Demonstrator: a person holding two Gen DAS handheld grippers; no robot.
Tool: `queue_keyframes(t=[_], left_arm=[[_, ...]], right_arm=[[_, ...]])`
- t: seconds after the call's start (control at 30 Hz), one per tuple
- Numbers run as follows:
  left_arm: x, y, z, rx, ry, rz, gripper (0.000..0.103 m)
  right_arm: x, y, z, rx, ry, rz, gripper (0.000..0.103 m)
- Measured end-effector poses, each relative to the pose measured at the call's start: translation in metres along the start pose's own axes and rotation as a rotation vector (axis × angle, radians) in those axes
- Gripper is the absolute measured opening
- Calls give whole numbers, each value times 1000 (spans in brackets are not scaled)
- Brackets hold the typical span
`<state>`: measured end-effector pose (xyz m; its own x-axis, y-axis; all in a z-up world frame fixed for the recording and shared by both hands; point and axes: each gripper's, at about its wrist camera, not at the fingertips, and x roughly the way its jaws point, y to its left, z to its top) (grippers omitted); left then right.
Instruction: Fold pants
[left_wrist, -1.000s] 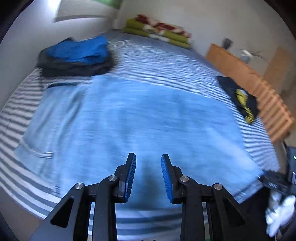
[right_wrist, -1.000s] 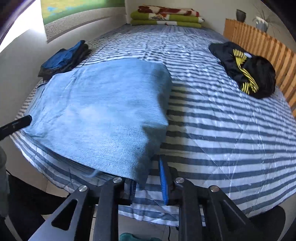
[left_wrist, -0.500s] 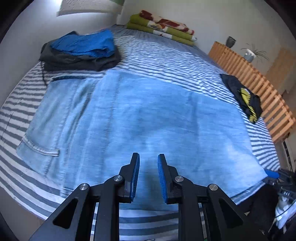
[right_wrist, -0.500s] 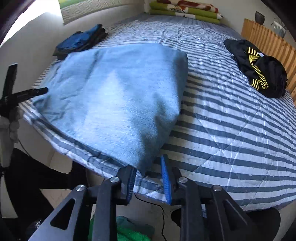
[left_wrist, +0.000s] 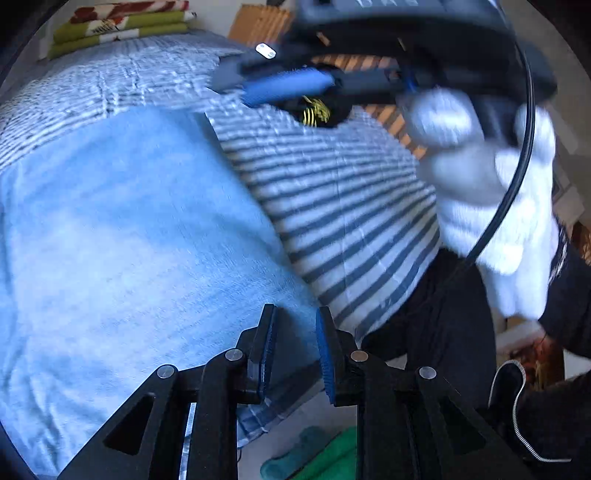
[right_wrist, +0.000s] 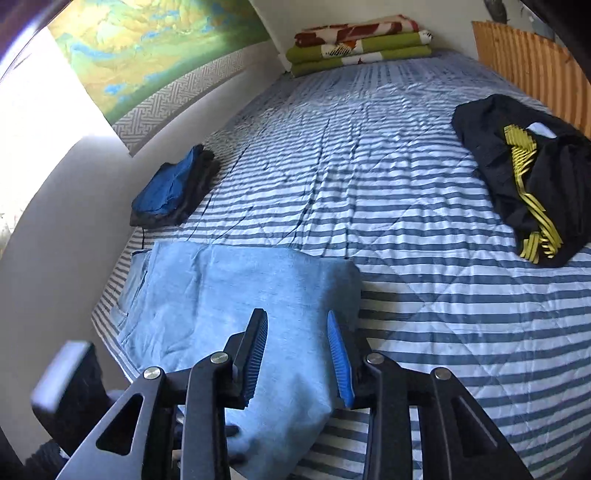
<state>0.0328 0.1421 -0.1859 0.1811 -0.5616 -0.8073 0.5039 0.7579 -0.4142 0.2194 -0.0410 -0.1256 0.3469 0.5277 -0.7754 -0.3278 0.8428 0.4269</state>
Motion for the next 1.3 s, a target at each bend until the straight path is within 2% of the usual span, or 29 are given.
queue_keyframes(t=[0.03, 0.1, 0.17, 0.2, 0.27, 0.33, 0.4, 0.43, 0.5, 0.53, 0.57, 0.63, 0.67, 0.73, 0.83, 0.9, 0.93, 0.97, 1.0, 1.07, 1.1, 1.2, 1.3], left_arm=[[9, 1, -10, -16, 21, -9, 22], [8, 7, -19, -46, -28, -36, 22], [9, 14, -16, -81, -15, -72, 22], [10, 14, -15, -88, -12, -77, 22], [13, 9, -15, -66, -15, -63, 22], [12, 5, -15, -51, -12, -51, 22], [8, -1, -16, -64, -17, -55, 23], [4, -3, -16, -76, -22, -66, 24], [-11, -11, -14, -79, -63, -79, 24], [-21, -15, -12, -60, -106, -61, 27], [-30, -20, -6, -37, -158, -21, 29], [-53, -15, -3, -52, -238, 53, 41], [-64, -4, -4, -86, -268, 72, 43], [-84, 31, -13, -191, -309, 165, 45], [-100, 83, -44, -374, -295, 319, 45], [-94, 110, -76, -526, -198, 380, 43], [-97, 119, -95, -577, -210, 363, 34], [-106, 121, -106, -592, -239, 360, 34], [-111, 117, -111, -600, -228, 406, 34], [-120, 100, -110, -558, -239, 469, 36], [-121, 91, -105, -530, -250, 464, 37], [-108, 47, -68, -396, -263, 402, 42], [-71, 2, -16, -275, -254, 316, 46]], right_arm=[[16, 3, 0, -22, 38, 19, 29], [47, 9, -2, -80, 104, 17, 28], [75, 9, 0, -108, 165, 29, 28], [88, 3, 8, -114, 173, 11, 24], [104, -23, 32, -88, 123, -110, 3], [114, -62, 58, 29, 101, -215, 10], [104, -85, 65, 128, 106, -112, 10], [93, -88, 64, 130, 92, -86, 10], [69, -89, 54, 105, 61, -67, 17], [59, -91, 48, 116, 57, -46, 30], [52, -93, 39, 135, 58, -17, 35], [41, -89, 24, 138, 58, 2, 35], [36, -84, 18, 122, 50, 4, 35], [31, -72, 9, 86, 38, 23, 35], [40, -49, 5, 29, 45, 37, 35], [59, -36, 1, -31, 83, -24, 35], [71, -32, -2, -83, 100, -122, 35], [79, -34, -4, -109, 100, -195, 35], [82, -40, -6, -99, 111, -216, 35], [74, -60, -8, 11, 118, -150, 35], [68, -68, -8, 57, 117, -119, 35], [48, -82, -8, 98, 96, -84, 35], [25, -89, -13, 124, 84, -31, 36]])
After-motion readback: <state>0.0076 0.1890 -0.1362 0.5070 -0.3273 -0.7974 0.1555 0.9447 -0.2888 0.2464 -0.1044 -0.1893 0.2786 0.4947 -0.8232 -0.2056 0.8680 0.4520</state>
